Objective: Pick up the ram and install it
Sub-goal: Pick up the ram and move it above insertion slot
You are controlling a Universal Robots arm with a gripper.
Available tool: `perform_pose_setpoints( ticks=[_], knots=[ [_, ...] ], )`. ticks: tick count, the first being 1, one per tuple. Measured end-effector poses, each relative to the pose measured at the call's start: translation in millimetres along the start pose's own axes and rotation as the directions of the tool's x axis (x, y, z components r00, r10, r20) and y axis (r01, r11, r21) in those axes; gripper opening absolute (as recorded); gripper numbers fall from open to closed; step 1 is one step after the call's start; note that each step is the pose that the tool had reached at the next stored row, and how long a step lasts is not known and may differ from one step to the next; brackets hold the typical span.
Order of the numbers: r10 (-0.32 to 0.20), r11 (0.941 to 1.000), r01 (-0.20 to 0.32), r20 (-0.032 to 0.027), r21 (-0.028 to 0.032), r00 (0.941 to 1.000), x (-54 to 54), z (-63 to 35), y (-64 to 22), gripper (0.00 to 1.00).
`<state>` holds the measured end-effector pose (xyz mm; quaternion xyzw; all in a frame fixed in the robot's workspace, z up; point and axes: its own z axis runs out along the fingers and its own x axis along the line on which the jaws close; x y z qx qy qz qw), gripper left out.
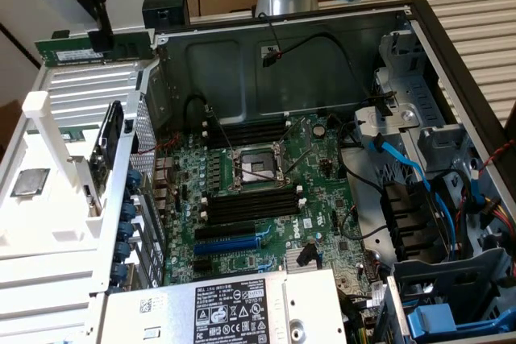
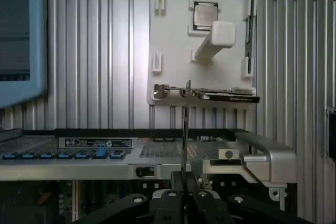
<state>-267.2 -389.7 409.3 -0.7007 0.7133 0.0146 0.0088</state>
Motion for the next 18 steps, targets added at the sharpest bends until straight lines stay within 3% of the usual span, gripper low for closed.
perform_pose_setpoints(
  ticks=[6, 13, 18],
  knots=[
    [0.0, 1.0, 0.0, 0.0, -0.0001, 1.0, -6.0, 0.0, -20.6, 0.13],
    [-0.001, 1.0, 0.001, 0.0, 0.0, 1.0, -6.8, -0.2, -52.5, 0.13],
    [-0.001, 1.0, 0.001, -0.0009, 0.0, 1.0, -7.4, -0.5, -84.7, 0.13]
  ],
)
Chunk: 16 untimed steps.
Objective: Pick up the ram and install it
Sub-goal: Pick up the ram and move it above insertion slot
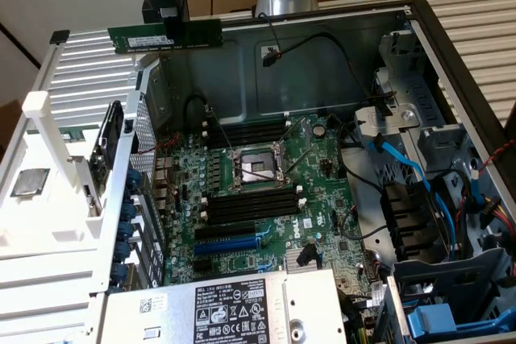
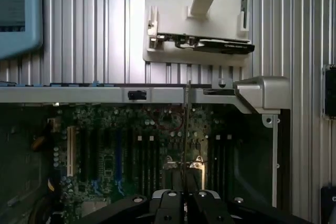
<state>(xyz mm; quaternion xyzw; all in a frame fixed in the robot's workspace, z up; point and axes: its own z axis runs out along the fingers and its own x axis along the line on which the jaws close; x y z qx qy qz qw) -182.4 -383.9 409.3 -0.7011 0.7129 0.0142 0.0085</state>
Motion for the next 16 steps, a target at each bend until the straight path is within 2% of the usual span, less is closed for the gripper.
perform_pose_setpoints(
  ticks=[5, 13, 15, 16],
  knots=[
    [0.0, 1.0, 0.0, -0.0047, 0.0001, 1.0, -0.3, 1.4, -22.8, 0.13],
    [0.0, 1.0, 0.0, -0.0211, 0.0008, 0.9998, -0.6, 8.5, -57.5, 0.13],
    [0.0, 1.0, 0.0, -0.0262, 0.0009, 0.9997, 4.1, 12.1, -66.7, 0.13],
    [0.0, 1.0, 0.0, -0.0282, 0.0011, 0.9996, 6.2, 13.1, -67.7, 0.13]
  ],
)
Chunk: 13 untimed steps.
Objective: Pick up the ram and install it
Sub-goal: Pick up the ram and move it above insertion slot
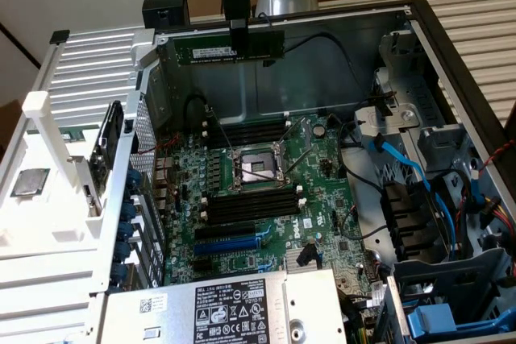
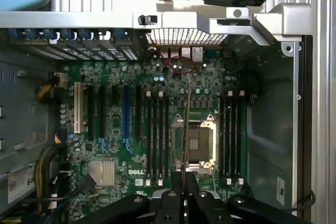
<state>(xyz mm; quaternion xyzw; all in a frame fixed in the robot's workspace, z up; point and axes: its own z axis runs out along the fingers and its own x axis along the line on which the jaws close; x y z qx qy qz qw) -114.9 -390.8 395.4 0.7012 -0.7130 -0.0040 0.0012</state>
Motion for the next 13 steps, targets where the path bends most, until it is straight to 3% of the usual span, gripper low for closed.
perform_pose_setpoints(
  ticks=[3, 10, 13],
  knots=[
    [0.0, 1.0, 0.0, -0.0017, -0.0001, 1.0, 0.0, 0.1, -0.4, 0.13],
    [-0.004, 1.0, 0.004, -0.0016, 0.0001, 1.0, 0.0, 16.8, -1.9, 0.13],
    [-0.014, 0.9999, 0.014, -0.0018, 0.0008, 0.9999, -0.1, 22.5, -6.4, 0.13]
  ],
)
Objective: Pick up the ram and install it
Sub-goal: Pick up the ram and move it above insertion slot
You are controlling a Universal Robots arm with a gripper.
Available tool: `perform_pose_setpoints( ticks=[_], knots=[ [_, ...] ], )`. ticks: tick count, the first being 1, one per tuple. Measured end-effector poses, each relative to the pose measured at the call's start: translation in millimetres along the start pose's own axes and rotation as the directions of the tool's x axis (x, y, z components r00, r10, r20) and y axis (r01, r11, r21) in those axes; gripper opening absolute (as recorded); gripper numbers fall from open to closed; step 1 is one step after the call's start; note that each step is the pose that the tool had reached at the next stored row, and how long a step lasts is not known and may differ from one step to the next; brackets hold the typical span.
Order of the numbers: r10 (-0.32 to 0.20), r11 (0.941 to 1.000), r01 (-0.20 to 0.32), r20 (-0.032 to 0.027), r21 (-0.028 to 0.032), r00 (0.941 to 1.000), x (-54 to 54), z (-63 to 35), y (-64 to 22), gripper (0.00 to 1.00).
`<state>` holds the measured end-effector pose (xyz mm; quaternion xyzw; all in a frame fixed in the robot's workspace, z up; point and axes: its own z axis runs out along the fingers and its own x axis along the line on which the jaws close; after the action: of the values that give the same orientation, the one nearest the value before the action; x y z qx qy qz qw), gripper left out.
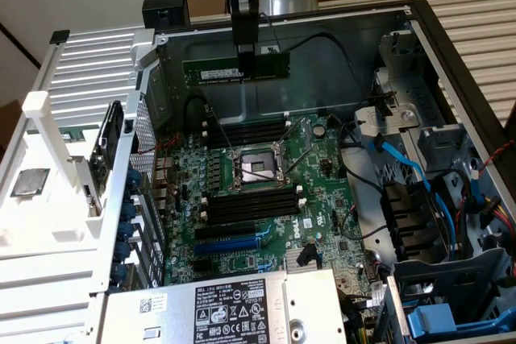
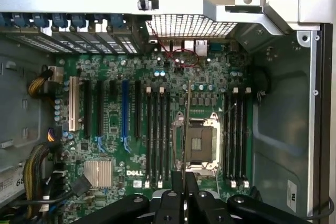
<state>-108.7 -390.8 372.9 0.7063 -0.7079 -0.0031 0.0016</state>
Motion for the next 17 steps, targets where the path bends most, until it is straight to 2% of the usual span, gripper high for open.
perform_pose_setpoints(
  ticks=[6, 11, 17],
  knots=[
    [-0.024, 0.9997, 0.024, -0.0002, 0.0012, 0.9997, 4.3, 7.8, -1.4, 0.13],
    [-0.024, 0.9997, 0.024, 0.0002, 0.0015, 0.9997, 7.8, 10.1, -1.5, 0.13],
    [-0.024, 0.9997, 0.024, -0.0001, 0.003, 0.9997, 8.4, 20.7, -1.5, 0.13]
  ],
)
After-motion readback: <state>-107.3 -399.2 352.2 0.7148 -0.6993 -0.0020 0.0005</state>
